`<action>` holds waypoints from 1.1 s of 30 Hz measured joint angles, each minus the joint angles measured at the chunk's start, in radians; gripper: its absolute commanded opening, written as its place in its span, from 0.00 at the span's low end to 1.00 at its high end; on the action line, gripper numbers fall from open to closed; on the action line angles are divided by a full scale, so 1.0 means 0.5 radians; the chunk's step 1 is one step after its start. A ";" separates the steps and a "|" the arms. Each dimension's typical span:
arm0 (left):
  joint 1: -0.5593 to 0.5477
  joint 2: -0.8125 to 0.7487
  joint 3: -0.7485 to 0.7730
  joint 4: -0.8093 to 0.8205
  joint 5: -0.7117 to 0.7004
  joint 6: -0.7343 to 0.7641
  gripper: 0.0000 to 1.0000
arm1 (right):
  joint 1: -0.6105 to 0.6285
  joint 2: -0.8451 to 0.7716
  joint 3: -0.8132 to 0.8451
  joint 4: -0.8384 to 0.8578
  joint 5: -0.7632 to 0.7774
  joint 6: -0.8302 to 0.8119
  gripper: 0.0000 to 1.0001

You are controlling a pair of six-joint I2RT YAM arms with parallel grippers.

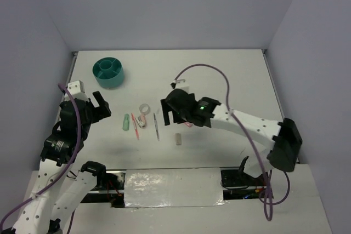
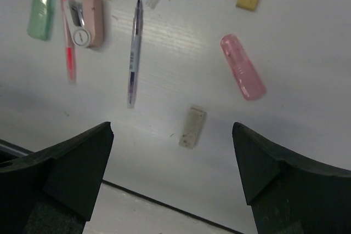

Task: Sort the stationery into containers
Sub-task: Pick up the pen from the center of the board.

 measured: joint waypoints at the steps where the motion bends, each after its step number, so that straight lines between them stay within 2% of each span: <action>1: 0.000 0.000 0.000 -0.001 -0.001 0.000 0.99 | 0.035 0.106 0.013 0.000 0.001 0.031 0.93; 6: -0.001 0.000 0.000 -0.010 -0.012 -0.001 0.99 | 0.113 0.461 0.133 0.009 0.018 0.139 0.76; 9: 0.000 -0.002 0.000 -0.018 -0.029 -0.002 0.99 | 0.159 0.636 0.250 0.033 0.015 0.179 0.72; 13: 0.000 -0.014 0.000 -0.026 -0.031 -0.001 0.99 | 0.205 0.852 0.360 0.048 0.008 0.199 0.61; 21: 0.000 -0.011 0.000 -0.026 -0.028 0.001 0.99 | 0.214 1.144 0.543 0.014 -0.018 0.195 0.57; 24: 0.000 -0.010 0.000 -0.025 -0.018 0.002 0.99 | 0.214 1.214 0.622 0.011 -0.023 0.185 0.51; 33: 0.000 -0.005 0.000 -0.025 0.008 0.004 0.99 | 0.181 1.394 0.737 -0.014 -0.039 0.152 0.46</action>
